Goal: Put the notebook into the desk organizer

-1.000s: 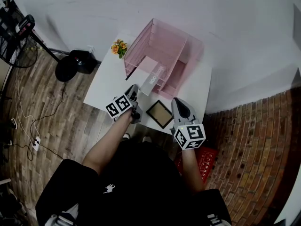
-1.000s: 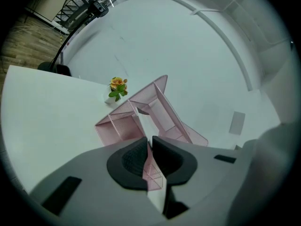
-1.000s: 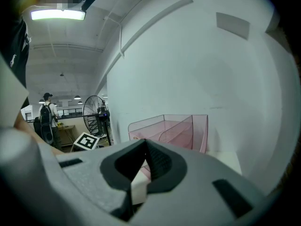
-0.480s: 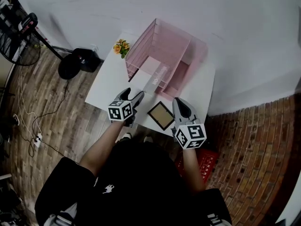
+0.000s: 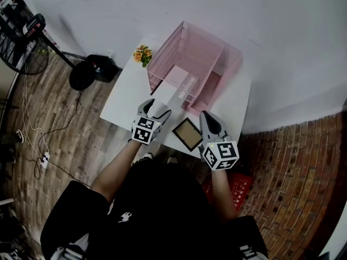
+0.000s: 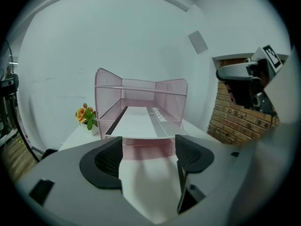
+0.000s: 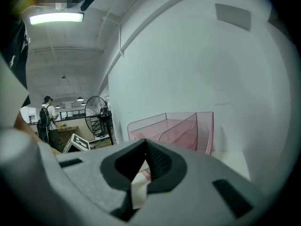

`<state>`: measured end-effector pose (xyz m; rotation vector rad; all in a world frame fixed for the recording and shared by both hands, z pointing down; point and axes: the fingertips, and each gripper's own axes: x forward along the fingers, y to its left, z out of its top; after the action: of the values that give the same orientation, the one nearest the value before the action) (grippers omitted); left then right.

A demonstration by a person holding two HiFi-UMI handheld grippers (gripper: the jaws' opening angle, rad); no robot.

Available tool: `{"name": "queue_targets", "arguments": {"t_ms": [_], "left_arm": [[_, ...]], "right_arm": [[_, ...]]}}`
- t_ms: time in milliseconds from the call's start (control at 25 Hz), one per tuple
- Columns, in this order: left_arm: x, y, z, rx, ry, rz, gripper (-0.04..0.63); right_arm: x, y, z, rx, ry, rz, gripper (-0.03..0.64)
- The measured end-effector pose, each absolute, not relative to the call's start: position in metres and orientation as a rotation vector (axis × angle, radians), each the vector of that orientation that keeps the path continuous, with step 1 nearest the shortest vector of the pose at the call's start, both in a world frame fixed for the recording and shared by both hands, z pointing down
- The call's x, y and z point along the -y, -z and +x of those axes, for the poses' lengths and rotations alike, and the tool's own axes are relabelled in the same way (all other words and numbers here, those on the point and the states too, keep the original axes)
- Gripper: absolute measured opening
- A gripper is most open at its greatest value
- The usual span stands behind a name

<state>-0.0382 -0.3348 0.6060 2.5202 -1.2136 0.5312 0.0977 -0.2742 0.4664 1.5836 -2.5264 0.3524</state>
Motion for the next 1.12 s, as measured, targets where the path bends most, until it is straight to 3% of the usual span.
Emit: {"name": "queue_targets", "arguments": {"t_ms": [1120], "left_arm": [[0.38,-0.6,-0.015,1.313,-0.525,2.501,0.341]], "right_arm": [[0.294,-0.47,0.125,2.474,-0.374,1.658,0.003]]}}
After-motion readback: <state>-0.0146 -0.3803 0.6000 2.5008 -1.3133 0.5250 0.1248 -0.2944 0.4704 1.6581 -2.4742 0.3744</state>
